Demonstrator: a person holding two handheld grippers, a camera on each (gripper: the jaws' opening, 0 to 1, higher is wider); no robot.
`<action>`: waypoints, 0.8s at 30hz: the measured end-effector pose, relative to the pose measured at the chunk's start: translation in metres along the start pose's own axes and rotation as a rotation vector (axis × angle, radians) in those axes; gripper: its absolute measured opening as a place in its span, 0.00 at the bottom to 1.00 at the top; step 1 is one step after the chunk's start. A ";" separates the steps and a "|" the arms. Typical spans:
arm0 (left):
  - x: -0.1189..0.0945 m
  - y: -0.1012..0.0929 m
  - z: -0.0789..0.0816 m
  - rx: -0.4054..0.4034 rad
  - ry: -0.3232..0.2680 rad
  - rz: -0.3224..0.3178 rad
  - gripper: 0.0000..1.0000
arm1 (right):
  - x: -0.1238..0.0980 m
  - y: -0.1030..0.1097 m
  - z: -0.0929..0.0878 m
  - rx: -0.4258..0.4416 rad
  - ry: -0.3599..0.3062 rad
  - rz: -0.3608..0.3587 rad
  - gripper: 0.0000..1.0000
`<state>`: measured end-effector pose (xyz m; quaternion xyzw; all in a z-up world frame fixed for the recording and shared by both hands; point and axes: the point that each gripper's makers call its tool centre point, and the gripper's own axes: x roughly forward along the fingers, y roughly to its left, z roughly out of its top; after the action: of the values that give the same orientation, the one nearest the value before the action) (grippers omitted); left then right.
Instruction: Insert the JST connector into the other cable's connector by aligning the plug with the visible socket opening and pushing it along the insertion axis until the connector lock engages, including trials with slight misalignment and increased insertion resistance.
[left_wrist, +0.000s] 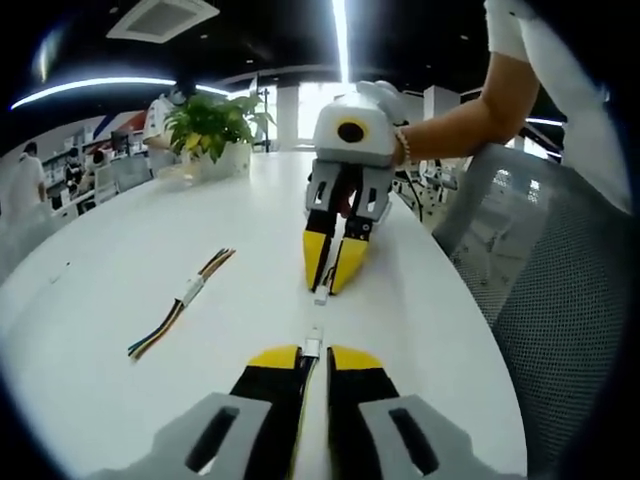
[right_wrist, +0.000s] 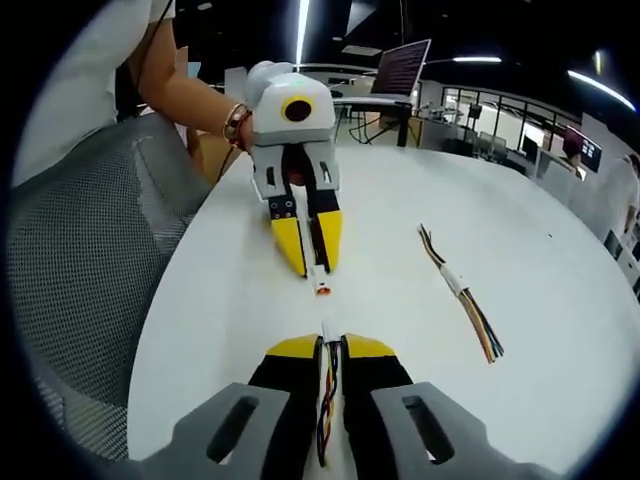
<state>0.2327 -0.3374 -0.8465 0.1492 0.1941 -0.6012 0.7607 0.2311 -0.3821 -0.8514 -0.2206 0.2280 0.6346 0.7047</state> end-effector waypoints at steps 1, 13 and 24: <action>0.000 0.000 0.000 0.001 0.000 -0.001 0.03 | 0.000 0.000 0.000 0.000 0.000 0.000 0.05; 0.000 0.000 0.000 -0.007 -0.013 0.001 0.01 | 0.000 -0.001 -0.001 -0.020 -0.016 0.001 0.04; 0.003 0.001 0.001 -0.024 -0.023 0.006 0.01 | -0.001 -0.002 -0.001 -0.007 -0.030 -0.003 0.03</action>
<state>0.2346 -0.3402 -0.8468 0.1340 0.1921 -0.5983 0.7663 0.2332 -0.3832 -0.8516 -0.2138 0.2151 0.6376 0.7082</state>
